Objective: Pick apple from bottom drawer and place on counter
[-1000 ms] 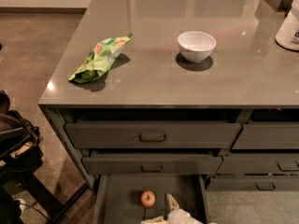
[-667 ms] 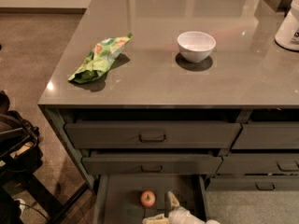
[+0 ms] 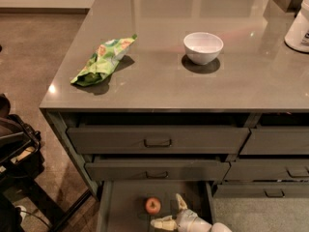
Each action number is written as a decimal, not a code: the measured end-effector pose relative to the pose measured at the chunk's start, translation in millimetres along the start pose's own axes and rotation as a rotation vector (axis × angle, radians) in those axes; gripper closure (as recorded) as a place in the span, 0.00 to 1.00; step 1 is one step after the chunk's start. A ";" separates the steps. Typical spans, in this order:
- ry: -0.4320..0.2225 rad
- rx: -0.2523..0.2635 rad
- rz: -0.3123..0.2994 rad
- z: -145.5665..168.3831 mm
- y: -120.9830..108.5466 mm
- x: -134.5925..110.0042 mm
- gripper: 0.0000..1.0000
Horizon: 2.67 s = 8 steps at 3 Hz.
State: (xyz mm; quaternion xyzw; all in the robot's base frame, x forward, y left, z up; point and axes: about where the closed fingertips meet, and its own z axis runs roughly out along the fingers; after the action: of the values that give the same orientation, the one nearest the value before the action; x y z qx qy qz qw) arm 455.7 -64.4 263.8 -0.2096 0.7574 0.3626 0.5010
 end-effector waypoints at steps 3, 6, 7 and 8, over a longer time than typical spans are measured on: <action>0.008 -0.056 -0.102 43.9 -12.4 27.1 0.00; 0.108 -0.063 -0.176 76.9 -23.0 72.1 0.00; 0.100 -0.055 -0.189 90.3 -23.7 79.1 0.00; 0.096 -0.031 -0.198 102.1 -27.1 87.7 0.00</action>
Offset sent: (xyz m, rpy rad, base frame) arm 0.0367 0.0419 -0.0653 -0.0702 -0.1239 0.1112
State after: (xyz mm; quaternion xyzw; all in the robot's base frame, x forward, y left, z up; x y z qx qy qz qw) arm 500.1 -0.5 150.7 -0.3083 0.7505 0.3126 0.4940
